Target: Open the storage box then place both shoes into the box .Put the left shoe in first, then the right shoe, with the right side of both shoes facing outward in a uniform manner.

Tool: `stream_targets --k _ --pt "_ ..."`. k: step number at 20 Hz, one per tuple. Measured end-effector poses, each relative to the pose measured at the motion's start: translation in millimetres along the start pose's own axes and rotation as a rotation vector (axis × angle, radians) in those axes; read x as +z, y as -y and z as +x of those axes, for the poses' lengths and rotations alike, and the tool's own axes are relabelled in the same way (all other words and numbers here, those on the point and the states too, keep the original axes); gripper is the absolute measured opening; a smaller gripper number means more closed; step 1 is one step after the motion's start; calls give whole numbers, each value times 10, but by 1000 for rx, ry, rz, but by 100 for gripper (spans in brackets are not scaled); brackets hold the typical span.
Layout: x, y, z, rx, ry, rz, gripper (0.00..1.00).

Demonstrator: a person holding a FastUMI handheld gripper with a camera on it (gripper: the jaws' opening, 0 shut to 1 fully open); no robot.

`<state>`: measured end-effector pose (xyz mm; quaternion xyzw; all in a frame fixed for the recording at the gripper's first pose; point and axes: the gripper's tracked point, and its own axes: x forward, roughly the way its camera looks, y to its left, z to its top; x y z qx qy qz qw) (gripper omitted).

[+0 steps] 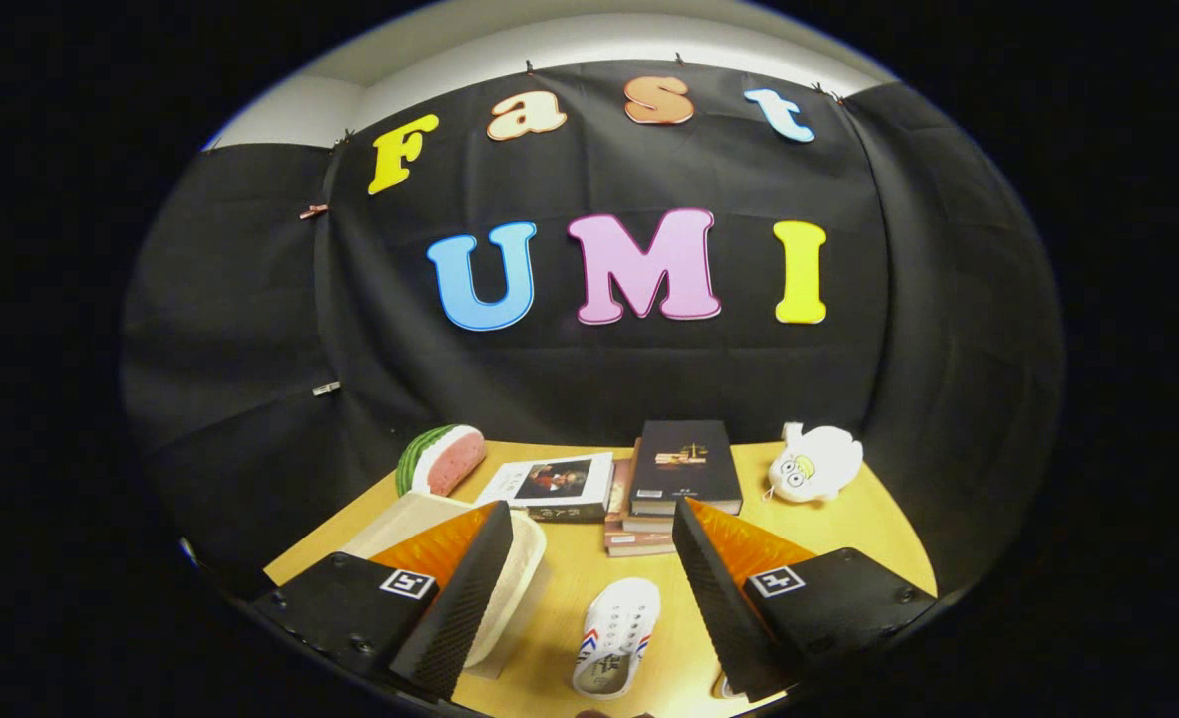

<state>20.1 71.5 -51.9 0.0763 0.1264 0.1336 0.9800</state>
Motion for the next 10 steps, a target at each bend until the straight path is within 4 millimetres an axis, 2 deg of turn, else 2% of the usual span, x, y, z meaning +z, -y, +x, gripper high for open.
stream_targets --k 5,10 --pt "-478 -189 203 91 -190 150 98" --pt "-732 -433 368 205 -328 289 98"
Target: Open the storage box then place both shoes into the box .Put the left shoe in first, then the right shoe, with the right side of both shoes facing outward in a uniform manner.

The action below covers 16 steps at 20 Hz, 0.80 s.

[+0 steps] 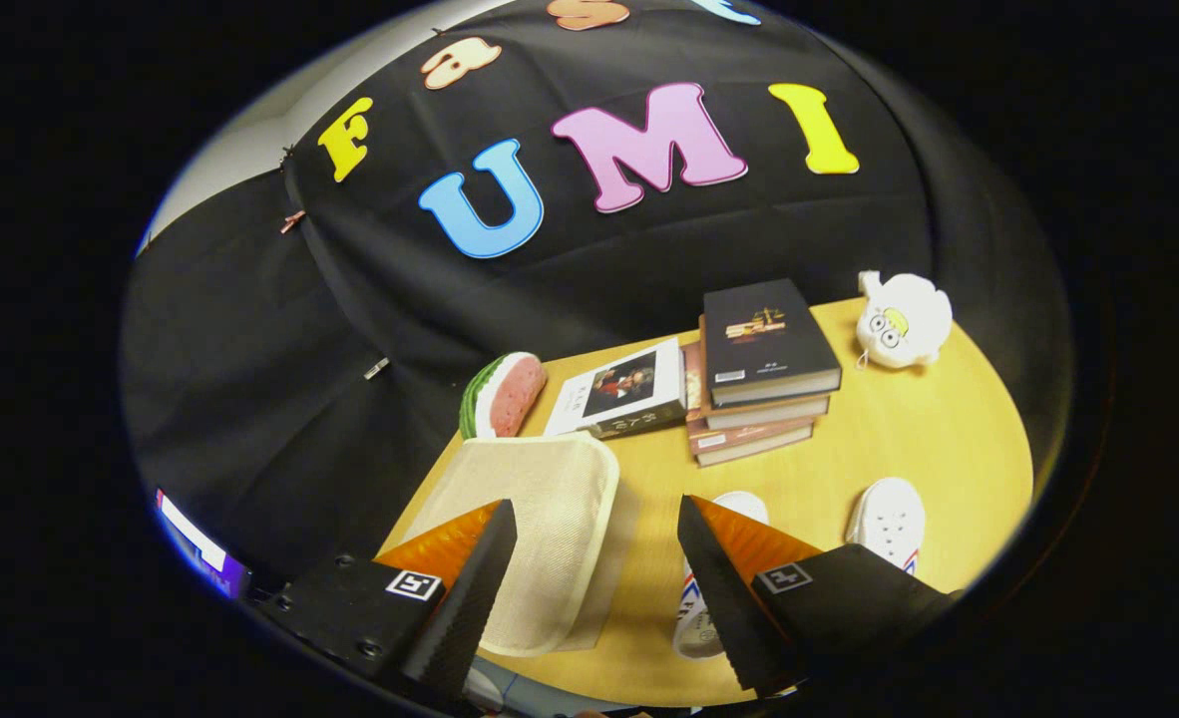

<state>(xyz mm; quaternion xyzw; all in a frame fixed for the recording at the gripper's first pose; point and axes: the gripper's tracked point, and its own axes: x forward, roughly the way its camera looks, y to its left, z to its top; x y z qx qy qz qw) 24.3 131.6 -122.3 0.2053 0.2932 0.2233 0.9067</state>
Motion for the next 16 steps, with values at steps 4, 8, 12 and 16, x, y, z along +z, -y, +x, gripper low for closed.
stream_targets --k 4,8,12,16 --pt "-465 -46 245 88 -202 228 98" --pt "-750 -123 435 194 -314 464 98" --pt "-1052 -222 456 287 -421 604 98" --pt "-1230 -299 481 327 -483 687 96"
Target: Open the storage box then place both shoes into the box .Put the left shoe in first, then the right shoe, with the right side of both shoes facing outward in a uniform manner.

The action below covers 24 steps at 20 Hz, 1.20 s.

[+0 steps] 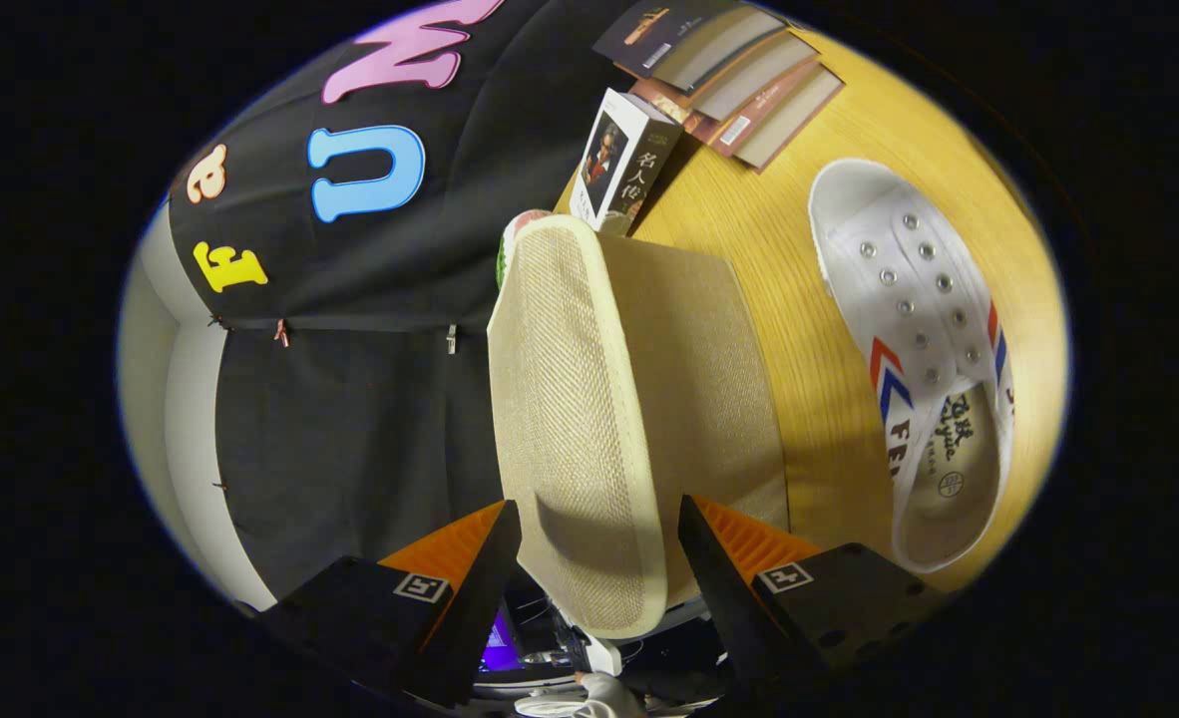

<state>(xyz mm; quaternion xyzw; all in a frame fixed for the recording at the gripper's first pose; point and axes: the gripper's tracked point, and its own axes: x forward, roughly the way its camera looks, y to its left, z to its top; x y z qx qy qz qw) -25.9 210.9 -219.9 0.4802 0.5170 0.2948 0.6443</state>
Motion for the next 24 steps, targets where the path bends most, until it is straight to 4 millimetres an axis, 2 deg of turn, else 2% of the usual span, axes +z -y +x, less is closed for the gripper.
stream_targets --k 1,3,4,5,6,8,11,13,18,24 --pt "-19 41 -1 -14 0 -5 96" --pt "-31 48 -10 -19 -8 11 73" --pt "0 50 -48 -24 -15 24 73" --pt "-37 42 -23 -28 -28 37 65" --pt "-65 42 -45 -38 -53 51 65" --pt "-91 -26 -70 -29 -74 78 53" --pt "-89 -81 -58 -26 -63 78 16" --pt "-78 -92 -72 -46 -44 49 8" --pt "-65 -242 -138 -126 3 -64 5" --pt "-109 -917 -224 -70 35 -127 5"
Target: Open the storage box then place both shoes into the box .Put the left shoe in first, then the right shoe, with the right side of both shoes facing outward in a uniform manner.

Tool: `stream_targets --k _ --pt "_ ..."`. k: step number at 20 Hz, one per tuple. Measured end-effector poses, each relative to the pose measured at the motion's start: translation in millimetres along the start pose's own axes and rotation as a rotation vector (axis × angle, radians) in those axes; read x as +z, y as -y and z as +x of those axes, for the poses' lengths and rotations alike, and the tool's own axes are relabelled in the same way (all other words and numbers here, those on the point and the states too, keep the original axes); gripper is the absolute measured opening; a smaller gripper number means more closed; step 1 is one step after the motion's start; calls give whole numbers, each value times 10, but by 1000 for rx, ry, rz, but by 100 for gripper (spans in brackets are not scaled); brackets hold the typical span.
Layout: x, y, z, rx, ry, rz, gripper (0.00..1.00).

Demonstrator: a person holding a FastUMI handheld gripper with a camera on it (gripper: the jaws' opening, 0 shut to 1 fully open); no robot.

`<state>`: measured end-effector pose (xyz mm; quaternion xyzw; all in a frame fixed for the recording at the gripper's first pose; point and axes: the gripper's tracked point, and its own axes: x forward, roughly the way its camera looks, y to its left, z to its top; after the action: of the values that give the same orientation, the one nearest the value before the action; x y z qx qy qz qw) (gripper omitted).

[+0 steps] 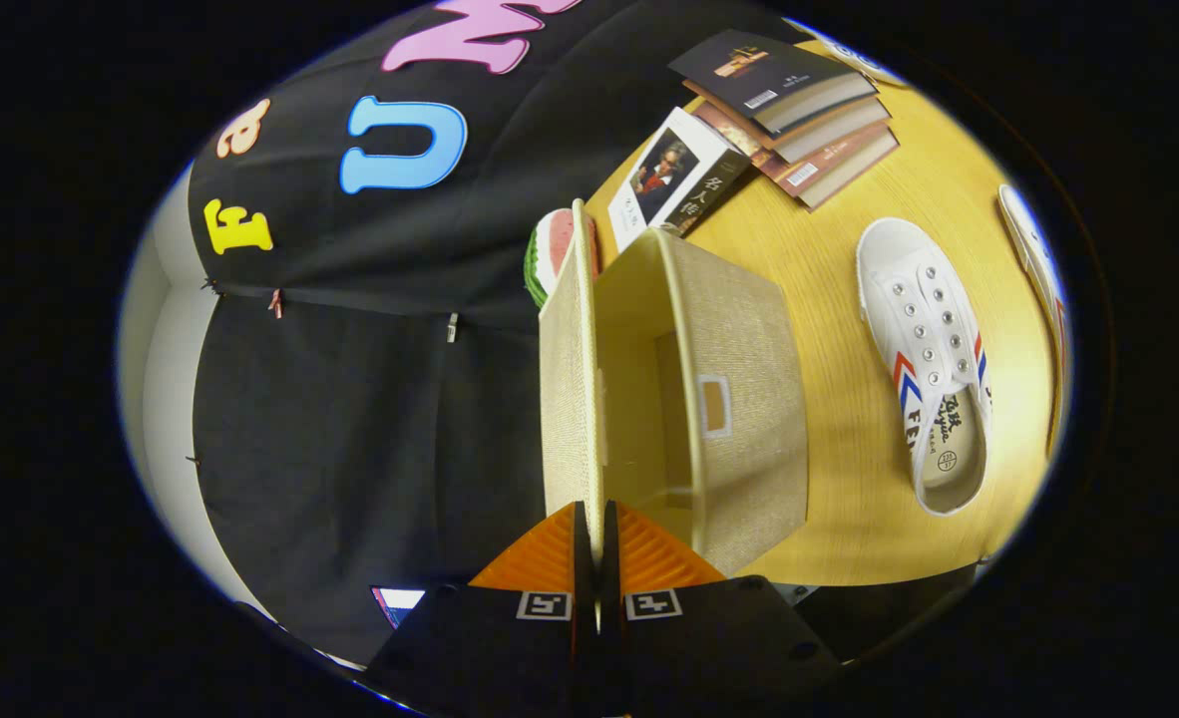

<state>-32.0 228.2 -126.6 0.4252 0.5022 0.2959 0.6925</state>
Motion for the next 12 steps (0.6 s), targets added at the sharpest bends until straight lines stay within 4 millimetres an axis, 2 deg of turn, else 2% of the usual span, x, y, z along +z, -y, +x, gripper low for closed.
stream_targets --k 3,5,9,12 --pt "-27 -408 30 27 -7 -59 5" --pt "-71 -732 125 59 -17 -105 5" --pt "-234 -1346 486 119 -67 -186 5" --pt "-428 -1700 837 141 -118 -247 5"
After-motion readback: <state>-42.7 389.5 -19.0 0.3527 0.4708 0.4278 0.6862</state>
